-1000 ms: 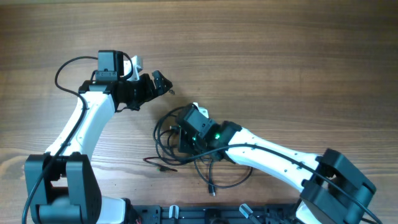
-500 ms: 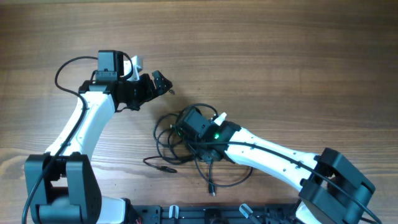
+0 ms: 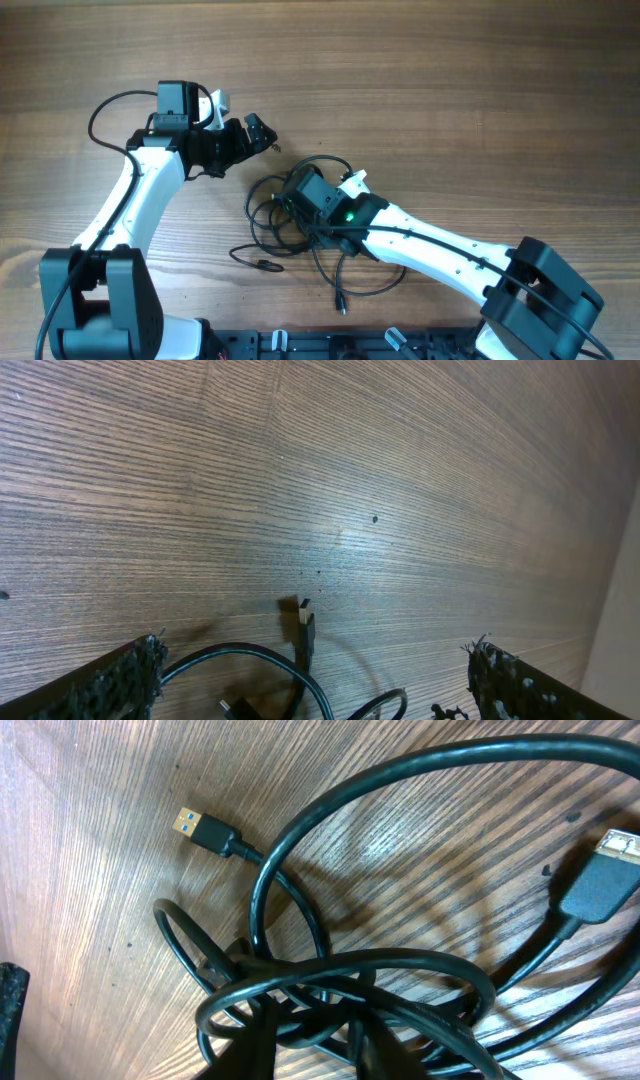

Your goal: Untangle cables

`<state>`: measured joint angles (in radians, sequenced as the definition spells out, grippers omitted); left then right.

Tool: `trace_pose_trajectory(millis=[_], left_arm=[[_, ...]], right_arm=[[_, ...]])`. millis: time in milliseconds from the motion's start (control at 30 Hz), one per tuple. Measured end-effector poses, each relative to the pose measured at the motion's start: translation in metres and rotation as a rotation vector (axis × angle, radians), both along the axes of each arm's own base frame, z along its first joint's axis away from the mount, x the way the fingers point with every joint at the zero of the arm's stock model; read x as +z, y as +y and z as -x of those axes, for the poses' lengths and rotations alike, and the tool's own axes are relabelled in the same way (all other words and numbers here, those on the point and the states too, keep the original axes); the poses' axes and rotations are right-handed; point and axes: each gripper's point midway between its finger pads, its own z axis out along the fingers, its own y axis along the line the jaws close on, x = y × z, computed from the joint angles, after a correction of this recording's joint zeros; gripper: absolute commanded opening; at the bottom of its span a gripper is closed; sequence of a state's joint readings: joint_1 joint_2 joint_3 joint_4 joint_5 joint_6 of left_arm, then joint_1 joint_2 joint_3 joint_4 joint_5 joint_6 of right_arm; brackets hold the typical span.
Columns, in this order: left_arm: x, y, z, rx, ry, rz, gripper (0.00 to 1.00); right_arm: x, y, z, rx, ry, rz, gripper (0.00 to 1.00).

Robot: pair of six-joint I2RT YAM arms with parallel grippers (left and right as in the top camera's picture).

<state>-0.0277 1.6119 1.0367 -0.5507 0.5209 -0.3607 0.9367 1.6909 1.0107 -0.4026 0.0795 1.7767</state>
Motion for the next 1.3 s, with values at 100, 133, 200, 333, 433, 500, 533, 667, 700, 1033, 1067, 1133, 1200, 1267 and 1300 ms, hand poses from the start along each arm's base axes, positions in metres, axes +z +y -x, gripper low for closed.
trace_pose_trajectory(millis=[100,133,200,333,433,500,533,667,700,1033,1067,1133,1200,1267,1300], left_arm=[[0.0,0.0,0.0,0.0,0.0,0.0,1.0],[0.0,0.0,0.0,0.0,0.0,0.0,1.0],[0.0,0.0,0.0,0.0,0.0,0.0,1.0],[0.0,0.0,0.0,0.0,0.0,0.0,1.0],[0.0,0.0,0.0,0.0,0.0,0.0,1.0],[0.0,0.0,0.0,0.0,0.0,0.0,1.0],[0.0,0.0,0.0,0.0,-0.001,0.0,1.0],[0.0,0.0,0.0,0.0,0.0,0.0,1.0],[0.0,0.0,0.0,0.0,0.0,0.0,1.0],[0.0,0.0,0.0,0.0,0.0,0.0,1.0],[0.0,0.0,0.0,0.0,0.0,0.0,1.0],[0.0,0.0,0.0,0.0,0.0,0.0,1.0],[0.0,0.0,0.0,0.0,0.0,0.0,1.0],[0.0,0.0,0.0,0.0,0.0,0.0,1.0],[0.0,0.0,0.0,0.0,0.0,0.0,1.0]], right_arm=[[0.0,0.0,0.0,0.001,0.001,-0.001,0.22],[0.0,0.001,0.001,0.004,0.006,-0.004,0.21],[0.0,0.001,0.002,0.006,0.008,-0.006,0.21],[0.0,0.001,0.002,0.003,0.01,-0.007,0.22],[0.0,0.005,0.007,0.008,0.024,-0.017,0.23],[0.0,0.008,0.011,0.019,0.03,-0.021,0.24],[-0.001,0.009,0.012,0.02,0.034,-0.024,0.24],[-0.001,0.01,0.014,0.018,0.044,-0.031,0.27],[-0.001,0.01,0.014,0.018,0.044,-0.031,0.27],[-0.002,0.008,0.012,-0.017,0.048,-0.033,0.26],[-0.003,0.008,0.012,-0.017,0.05,-0.031,0.23],[-0.01,0.009,0.011,-0.022,0.055,-0.021,0.12],[-0.016,0.011,0.01,-0.029,0.06,-0.02,0.04],[-0.018,0.012,0.009,-0.035,0.061,-0.024,0.04],[-0.018,0.012,0.009,-0.035,0.061,-0.024,0.04]])
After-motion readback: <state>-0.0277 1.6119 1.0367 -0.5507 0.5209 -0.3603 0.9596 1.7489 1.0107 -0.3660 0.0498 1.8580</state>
